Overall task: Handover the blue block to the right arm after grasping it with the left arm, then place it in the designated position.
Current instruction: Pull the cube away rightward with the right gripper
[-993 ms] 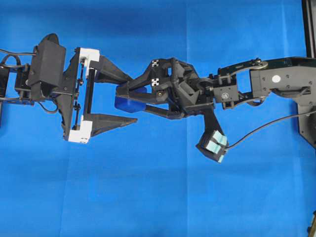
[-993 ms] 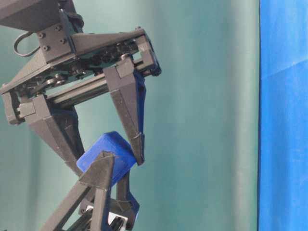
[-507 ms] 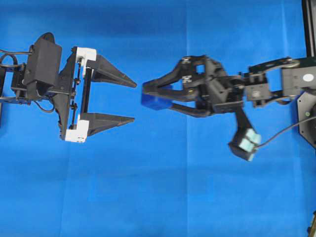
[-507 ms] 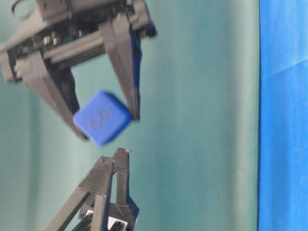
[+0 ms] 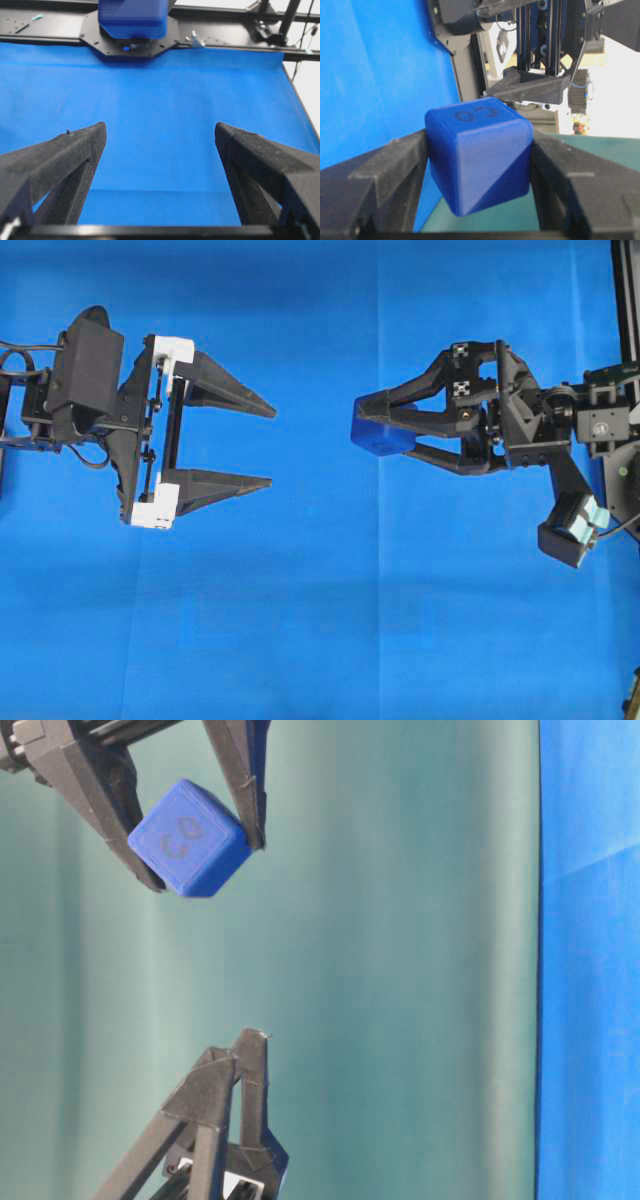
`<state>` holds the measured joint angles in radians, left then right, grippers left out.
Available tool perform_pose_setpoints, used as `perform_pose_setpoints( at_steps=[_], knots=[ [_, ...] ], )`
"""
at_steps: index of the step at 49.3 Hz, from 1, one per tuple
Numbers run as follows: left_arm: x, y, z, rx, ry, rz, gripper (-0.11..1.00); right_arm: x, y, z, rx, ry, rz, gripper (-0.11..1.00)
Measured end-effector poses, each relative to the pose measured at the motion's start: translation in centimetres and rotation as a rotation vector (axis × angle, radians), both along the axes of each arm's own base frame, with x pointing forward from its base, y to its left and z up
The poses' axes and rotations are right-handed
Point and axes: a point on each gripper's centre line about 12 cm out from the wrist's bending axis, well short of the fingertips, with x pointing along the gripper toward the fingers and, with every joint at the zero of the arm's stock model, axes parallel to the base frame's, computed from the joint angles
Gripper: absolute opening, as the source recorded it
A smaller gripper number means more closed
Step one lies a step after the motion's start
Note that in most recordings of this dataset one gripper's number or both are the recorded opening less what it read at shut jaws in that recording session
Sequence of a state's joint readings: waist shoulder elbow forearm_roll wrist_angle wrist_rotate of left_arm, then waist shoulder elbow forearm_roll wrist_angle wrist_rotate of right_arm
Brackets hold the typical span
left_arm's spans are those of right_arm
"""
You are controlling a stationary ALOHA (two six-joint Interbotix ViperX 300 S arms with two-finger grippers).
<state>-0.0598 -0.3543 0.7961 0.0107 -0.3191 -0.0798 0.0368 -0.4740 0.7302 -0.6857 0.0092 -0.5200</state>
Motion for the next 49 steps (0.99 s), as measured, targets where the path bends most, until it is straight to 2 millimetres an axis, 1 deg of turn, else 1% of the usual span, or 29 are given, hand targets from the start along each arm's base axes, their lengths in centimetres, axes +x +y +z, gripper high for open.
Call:
perform_pose_setpoints(
  at_steps=[7,12,22,29,38,43,49],
  knots=[
    [-0.02,0.0,0.05,0.001,-0.002,0.0,0.93,-0.01,-0.02,-0.03,0.042,0.004,-0.014,0.52],
    [0.0,0.0,0.0,0.002,0.0,0.0,0.93,0.02,0.03,-0.08,0.127,0.008,-0.035,0.52],
    [0.0,0.0,0.0,0.0,0.0,0.0,0.93,-0.05,0.0,-0.03,0.415,0.017,-0.115,0.52],
    [0.0,0.01,0.0,0.0,0.0,0.0,0.93,-0.16,-0.14,-0.14,0.648,0.035,-0.196,0.52],
    [0.0,0.01,0.0,-0.001,0.0,0.001,0.93,-0.29,-0.43,-0.56,0.901,0.063,-0.308,0.52],
    [0.0,0.01,0.0,0.0,0.0,0.0,0.93,-0.48,-0.64,-0.71,1.017,0.074,-0.371,0.52],
    [0.0,0.01,0.0,0.003,0.0,0.0,0.93,-0.7,-0.8,-0.68,1.102,0.075,-0.415,0.52]
  ],
)
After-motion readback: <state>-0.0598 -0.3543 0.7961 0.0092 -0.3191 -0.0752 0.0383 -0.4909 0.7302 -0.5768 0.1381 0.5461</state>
